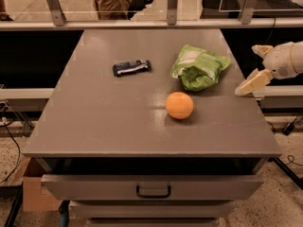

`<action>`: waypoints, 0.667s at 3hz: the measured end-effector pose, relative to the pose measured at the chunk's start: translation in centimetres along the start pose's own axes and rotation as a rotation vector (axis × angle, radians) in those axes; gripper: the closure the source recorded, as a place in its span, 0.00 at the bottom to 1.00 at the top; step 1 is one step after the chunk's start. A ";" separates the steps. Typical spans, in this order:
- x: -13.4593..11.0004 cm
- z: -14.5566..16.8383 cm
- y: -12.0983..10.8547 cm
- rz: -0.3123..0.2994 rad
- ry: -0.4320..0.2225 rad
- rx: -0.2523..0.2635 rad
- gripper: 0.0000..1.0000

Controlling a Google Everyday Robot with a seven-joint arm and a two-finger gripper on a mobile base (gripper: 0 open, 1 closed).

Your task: Pick green rice chip bag

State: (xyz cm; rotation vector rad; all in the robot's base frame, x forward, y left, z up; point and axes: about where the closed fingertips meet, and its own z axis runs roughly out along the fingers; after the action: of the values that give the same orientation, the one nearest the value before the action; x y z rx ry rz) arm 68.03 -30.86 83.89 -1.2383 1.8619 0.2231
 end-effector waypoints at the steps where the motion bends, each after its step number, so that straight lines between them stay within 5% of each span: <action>1: 0.9 1.1 -1.6 0.032 -0.055 0.012 0.00; 2: 0.7 0.9 -1.7 0.032 -0.055 0.012 0.00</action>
Offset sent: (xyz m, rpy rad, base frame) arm 0.0182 -0.0082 -0.0089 0.0617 -0.0167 -0.0123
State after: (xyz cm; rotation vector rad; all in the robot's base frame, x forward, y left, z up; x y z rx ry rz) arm 69.85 -31.68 83.35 -1.1831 1.8344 0.2609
